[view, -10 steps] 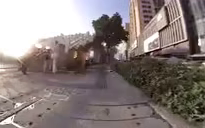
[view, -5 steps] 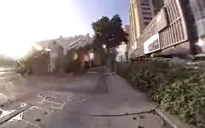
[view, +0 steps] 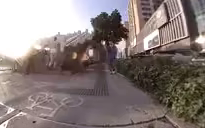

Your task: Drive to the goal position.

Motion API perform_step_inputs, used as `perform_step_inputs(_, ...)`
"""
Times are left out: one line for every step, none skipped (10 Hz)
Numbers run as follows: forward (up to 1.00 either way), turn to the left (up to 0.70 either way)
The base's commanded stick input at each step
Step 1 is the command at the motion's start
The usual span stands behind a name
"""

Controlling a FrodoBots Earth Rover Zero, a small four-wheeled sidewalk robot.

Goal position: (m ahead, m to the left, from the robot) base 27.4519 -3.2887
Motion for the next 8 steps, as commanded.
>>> perform_step_inputs(0.45,0.0)
perform_step_inputs(0.45,0.0)
perform_step_inputs(0.45,0.0)
perform_step_inputs(0.45,0.0)
perform_step_inputs(0.45,0.0)
perform_step_inputs(0.45,0.0)
perform_step_inputs(0.45,0.0)
perform_step_inputs(0.45,0.0)
